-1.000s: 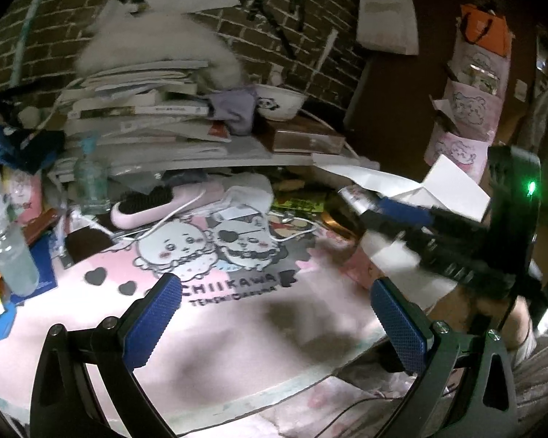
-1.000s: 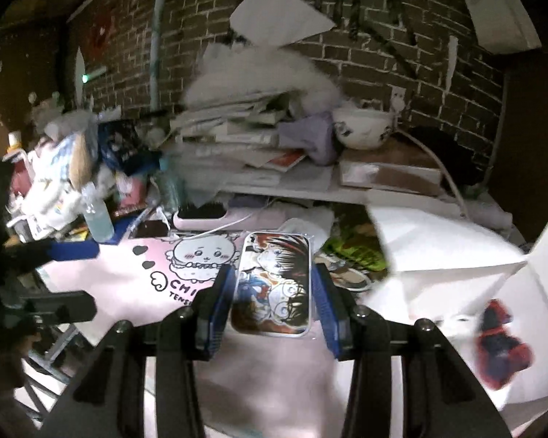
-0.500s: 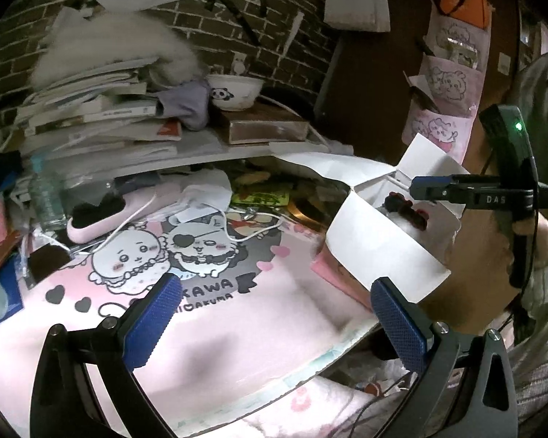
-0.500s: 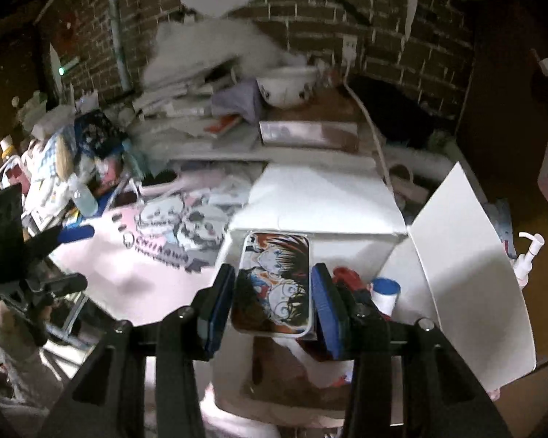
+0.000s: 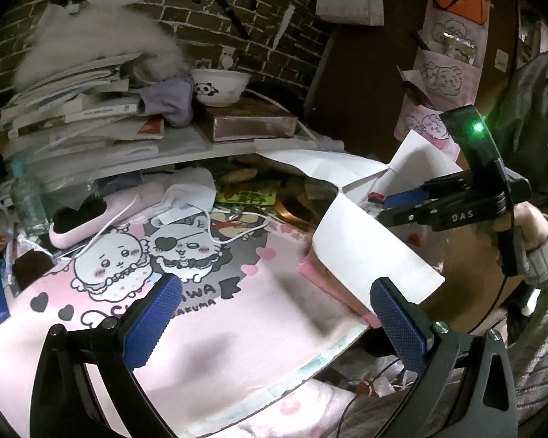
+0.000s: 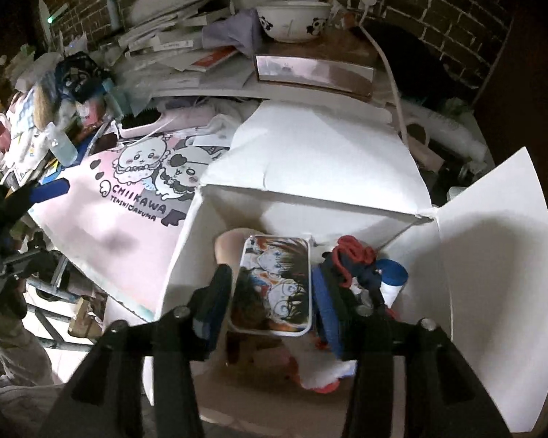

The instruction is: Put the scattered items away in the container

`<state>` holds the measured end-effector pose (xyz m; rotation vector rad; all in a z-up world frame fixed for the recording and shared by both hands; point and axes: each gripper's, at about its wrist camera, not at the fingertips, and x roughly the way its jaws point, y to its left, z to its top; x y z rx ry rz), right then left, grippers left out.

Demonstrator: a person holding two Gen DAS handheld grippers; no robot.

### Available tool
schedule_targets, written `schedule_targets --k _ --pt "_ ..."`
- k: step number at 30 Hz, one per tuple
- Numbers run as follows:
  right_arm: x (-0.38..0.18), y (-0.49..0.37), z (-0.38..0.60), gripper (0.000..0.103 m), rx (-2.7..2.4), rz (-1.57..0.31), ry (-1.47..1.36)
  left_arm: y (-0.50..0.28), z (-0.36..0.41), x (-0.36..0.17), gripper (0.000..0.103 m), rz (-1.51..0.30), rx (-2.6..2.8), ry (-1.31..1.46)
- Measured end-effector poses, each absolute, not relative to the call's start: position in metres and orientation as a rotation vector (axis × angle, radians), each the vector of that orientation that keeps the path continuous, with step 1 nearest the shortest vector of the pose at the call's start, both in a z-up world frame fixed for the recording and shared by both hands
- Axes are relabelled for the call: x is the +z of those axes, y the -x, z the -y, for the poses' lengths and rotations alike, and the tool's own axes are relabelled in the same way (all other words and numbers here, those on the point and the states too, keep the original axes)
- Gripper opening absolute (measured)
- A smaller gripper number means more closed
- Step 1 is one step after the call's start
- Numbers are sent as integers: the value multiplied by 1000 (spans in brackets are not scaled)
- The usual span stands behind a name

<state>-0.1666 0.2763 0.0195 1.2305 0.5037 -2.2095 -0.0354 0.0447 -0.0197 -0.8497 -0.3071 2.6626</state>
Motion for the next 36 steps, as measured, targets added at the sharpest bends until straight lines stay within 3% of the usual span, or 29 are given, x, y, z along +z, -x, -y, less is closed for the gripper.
schedule_targets --k 2,5,12,14,17,21,25,36 --pt "22 164 -276 73 -2244 -506 -1190 35 -46 -16 103 323 2670 843" --pt "28 154 -276 87 -2323 -511 -1070 35 -49 -8 103 354 2690 833" --pt "38 132 -266 92 -2364 -450 -889 38 -71 8 103 269 2845 981" --pt "44 127 -261 103 -2381 -470 -874 37 -76 11 103 214 2923 1041" --pt "51 120 -258 103 -2406 -457 -868 34 -79 17 103 156 3063 1100" --pt "58 115 -260 103 -2383 -384 -878 36 -75 24 103 268 3018 1163" --pt "63 119 -261 103 -2383 -295 -985 34 -81 32 103 238 3045 1202" --pt "76 126 -265 103 -2362 -275 -1004 39 -100 61 103 167 3031 1107"
